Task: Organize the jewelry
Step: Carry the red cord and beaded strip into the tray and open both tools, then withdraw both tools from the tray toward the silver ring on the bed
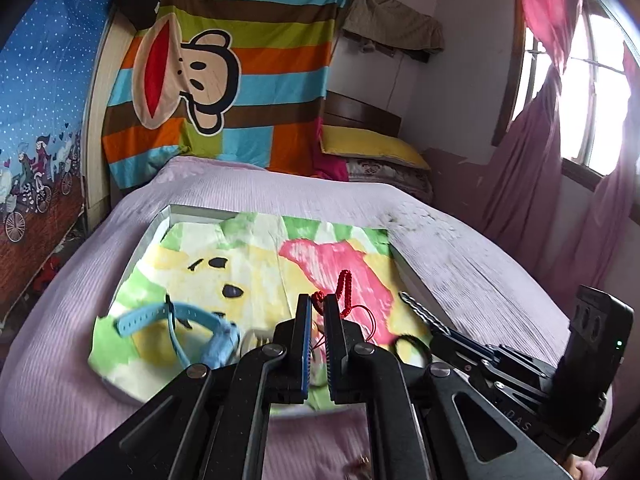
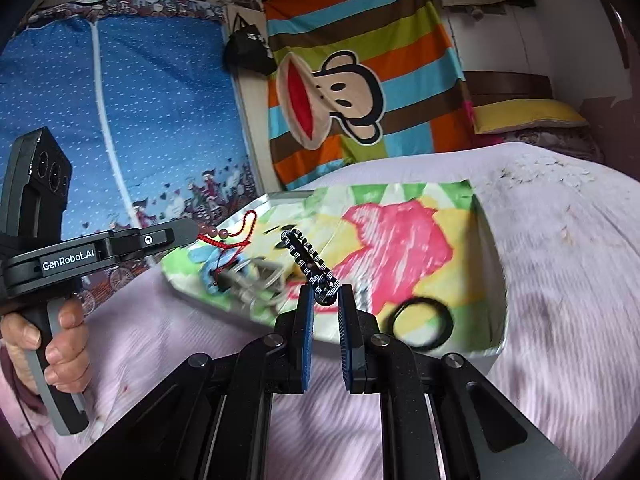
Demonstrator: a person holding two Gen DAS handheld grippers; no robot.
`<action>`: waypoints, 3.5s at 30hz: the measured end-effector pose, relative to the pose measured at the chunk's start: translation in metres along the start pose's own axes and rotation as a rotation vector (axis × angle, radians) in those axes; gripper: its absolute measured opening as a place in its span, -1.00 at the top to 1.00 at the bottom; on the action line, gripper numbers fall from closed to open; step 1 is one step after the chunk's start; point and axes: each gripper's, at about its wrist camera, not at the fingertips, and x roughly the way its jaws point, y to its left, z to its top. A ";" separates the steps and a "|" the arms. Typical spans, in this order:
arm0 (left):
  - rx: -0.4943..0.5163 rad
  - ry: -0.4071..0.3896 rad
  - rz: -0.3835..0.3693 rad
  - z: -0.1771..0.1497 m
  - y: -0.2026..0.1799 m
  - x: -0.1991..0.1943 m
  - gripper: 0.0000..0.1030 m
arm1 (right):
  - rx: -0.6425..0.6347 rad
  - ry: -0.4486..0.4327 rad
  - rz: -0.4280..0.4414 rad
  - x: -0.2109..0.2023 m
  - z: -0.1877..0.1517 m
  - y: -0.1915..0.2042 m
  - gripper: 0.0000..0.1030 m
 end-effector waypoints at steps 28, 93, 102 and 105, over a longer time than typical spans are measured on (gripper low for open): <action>-0.048 0.291 0.110 -0.001 0.008 0.091 0.86 | 0.076 0.284 -0.129 0.096 0.012 -0.025 0.79; 0.087 -0.137 0.204 -0.086 0.009 -0.085 -1.00 | -0.088 -0.188 -0.128 -0.092 -0.027 0.029 -0.97; 0.100 -0.098 0.202 -0.099 0.014 -0.084 -1.00 | -0.091 -0.169 -0.140 -0.093 -0.036 0.022 -0.97; 0.104 -0.070 0.193 -0.103 0.015 -0.081 -1.00 | -0.099 -0.150 -0.136 -0.090 -0.036 0.022 -0.97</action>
